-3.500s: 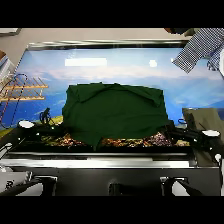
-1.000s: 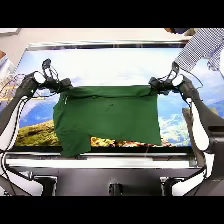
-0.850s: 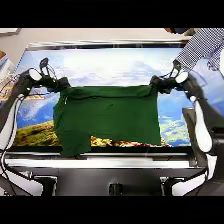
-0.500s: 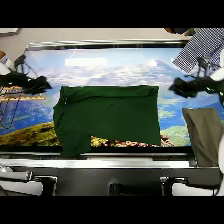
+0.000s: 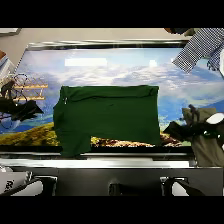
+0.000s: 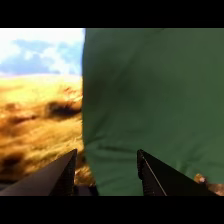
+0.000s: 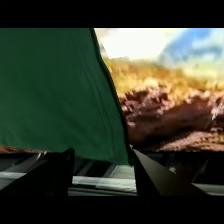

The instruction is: Fold the clothes and pants, and hang the long-sleeved shirts on hangers.

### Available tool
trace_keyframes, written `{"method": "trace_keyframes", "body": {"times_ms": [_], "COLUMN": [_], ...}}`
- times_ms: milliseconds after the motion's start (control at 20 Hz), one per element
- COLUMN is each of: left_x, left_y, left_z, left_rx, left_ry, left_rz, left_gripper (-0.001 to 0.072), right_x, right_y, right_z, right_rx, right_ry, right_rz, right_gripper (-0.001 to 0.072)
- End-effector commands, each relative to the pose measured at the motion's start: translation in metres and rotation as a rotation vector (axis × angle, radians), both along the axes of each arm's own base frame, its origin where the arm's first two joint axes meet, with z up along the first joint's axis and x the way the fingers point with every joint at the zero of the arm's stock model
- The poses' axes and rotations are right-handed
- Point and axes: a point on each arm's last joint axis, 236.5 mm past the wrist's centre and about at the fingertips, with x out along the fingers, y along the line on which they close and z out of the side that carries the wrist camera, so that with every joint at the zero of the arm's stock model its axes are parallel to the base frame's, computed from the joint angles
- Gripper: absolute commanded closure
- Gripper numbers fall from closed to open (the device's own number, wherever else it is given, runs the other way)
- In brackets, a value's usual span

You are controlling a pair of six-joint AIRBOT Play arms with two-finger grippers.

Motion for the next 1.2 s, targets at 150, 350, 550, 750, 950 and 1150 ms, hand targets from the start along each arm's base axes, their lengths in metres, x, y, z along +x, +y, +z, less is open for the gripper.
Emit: {"method": "trace_keyframes", "body": {"times_ms": [150, 350, 550, 750, 950, 1150], "left_x": [-0.015, -0.019, -0.021, -0.021, -0.038, -0.038], "left_y": [-0.001, -0.003, -0.004, 0.000, -0.013, -0.026], "left_z": [-0.009, -0.009, -0.010, -0.016, -0.048, -0.076], "left_rx": [-0.007, -0.012, -0.019, -0.005, -0.074, -0.144], "left_ry": [0.036, 0.050, 0.057, 0.022, -0.003, -0.064], "left_rz": [0.004, 0.000, -0.007, -0.016, -0.028, 0.015], "left_gripper": [0.0268, 0.0268, 0.0267, 0.0267, 0.0267, 0.0268], "right_x": [-0.045, -0.042, -0.027, -0.025, -0.025, -0.024], "right_y": [0.026, 0.033, 0.037, 0.034, 0.031, 0.033], "right_z": [-0.035, -0.043, -0.044, -0.045, -0.047, -0.046], "right_rx": [0.074, 0.096, 0.115, 0.101, 0.085, 0.093], "right_ry": [0.075, 0.041, -0.027, -0.042, -0.052, -0.053], "right_rz": [0.020, -0.010, -0.051, -0.044, -0.025, -0.029], "right_gripper": [0.0262, 0.0262, 0.0270, 0.0373, 0.0654, 0.0686]}}
